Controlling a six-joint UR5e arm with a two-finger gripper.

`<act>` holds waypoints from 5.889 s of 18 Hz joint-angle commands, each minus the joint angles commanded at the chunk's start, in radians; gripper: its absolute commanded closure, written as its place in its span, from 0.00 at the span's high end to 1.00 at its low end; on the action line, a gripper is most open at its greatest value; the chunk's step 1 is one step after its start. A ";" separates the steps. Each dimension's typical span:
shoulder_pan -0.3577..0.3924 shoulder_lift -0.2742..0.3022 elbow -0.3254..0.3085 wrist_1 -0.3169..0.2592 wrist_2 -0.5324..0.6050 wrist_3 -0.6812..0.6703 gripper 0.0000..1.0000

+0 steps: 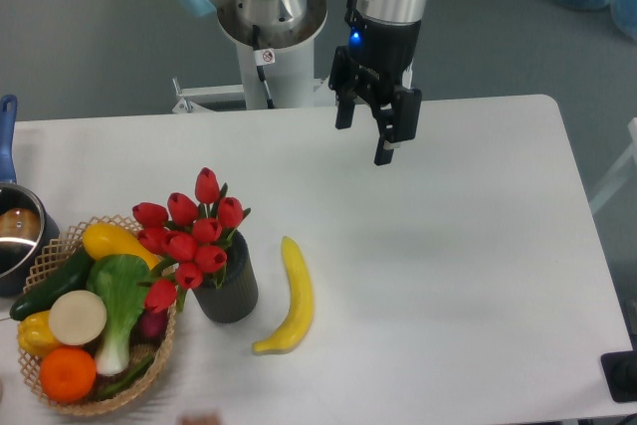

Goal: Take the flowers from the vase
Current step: 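Rotate the open gripper and begin moving toward the red tulips, then move the open gripper down to the tulip stems above the vase, then close the gripper around the tulip stems at the vase rim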

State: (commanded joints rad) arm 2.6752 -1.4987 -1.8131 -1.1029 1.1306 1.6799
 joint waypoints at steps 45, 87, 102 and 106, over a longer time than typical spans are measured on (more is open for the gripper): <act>0.043 -0.250 -0.267 0.147 -0.857 -0.166 1.00; -0.123 -0.416 -0.152 0.199 -0.877 -0.077 1.00; -0.152 -0.428 -0.124 0.204 -0.879 -0.077 0.74; -0.152 -0.428 -0.124 0.206 -0.882 -0.077 0.70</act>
State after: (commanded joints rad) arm 2.5234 -1.9267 -1.9374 -0.8974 0.2485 1.6030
